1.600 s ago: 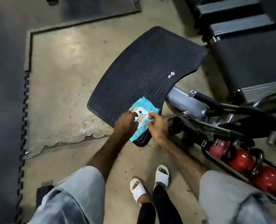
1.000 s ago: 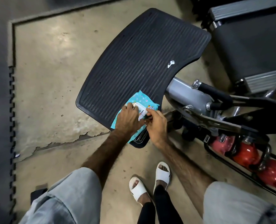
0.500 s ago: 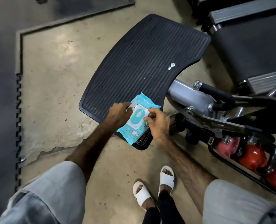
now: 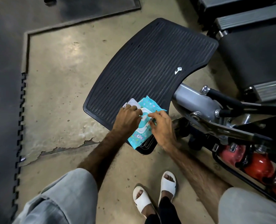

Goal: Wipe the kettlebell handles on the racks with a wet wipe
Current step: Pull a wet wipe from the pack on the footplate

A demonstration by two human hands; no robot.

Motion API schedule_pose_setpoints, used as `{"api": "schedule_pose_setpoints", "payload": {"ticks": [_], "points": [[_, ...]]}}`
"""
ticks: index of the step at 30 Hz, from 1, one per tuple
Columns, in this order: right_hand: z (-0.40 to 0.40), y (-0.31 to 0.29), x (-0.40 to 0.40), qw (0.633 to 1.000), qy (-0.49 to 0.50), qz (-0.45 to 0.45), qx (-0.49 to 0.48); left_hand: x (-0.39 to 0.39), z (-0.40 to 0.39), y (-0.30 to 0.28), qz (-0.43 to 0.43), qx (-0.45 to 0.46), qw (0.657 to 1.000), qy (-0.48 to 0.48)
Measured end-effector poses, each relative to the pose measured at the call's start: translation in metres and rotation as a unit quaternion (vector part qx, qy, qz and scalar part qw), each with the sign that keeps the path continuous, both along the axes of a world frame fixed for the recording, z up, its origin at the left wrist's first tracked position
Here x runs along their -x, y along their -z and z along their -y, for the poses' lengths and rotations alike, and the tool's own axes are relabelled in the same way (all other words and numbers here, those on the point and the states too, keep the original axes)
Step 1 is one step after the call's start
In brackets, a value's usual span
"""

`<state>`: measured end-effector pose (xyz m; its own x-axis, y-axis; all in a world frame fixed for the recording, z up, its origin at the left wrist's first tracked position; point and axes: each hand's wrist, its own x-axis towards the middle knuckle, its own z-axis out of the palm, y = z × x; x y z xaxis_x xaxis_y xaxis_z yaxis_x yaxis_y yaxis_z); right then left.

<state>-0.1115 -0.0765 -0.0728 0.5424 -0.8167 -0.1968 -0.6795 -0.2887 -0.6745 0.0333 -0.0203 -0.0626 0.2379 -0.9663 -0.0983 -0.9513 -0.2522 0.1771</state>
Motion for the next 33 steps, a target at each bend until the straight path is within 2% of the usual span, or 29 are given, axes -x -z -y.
{"api": "schedule_pose_setpoints", "payload": {"ticks": [5, 12, 16, 19, 24, 30, 33], "points": [[0.006, -0.001, -0.003, 0.997, -0.057, -0.043, 0.021, 0.001, -0.008, 0.005, -0.054, 0.026, 0.996, -0.073], [0.006, 0.001, 0.000, 0.998, -0.052, -0.041, 0.014, 0.003, 0.000, 0.004, 0.041, 0.025, 0.999, 0.007], [0.006, 0.000, 0.001, 0.998, -0.054, -0.031, 0.013, 0.002, 0.005, 0.000, 0.110, -0.006, 0.988, 0.107], [0.006, -0.002, 0.000, 0.998, -0.052, -0.030, 0.016, 0.001, 0.005, -0.001, 0.129, -0.004, 0.982, 0.140], [0.005, -0.002, 0.001, 0.999, -0.047, -0.017, 0.009, 0.000, 0.006, 0.002, 0.126, 0.020, 0.983, 0.132], [-0.001, 0.000, 0.001, 1.000, 0.004, 0.030, 0.003, -0.003, 0.003, 0.006, 0.051, 0.060, 0.995, 0.066], [-0.004, -0.002, 0.000, 0.999, 0.031, 0.008, 0.013, -0.006, 0.002, 0.004, 0.022, 0.047, 0.997, 0.057]]}}
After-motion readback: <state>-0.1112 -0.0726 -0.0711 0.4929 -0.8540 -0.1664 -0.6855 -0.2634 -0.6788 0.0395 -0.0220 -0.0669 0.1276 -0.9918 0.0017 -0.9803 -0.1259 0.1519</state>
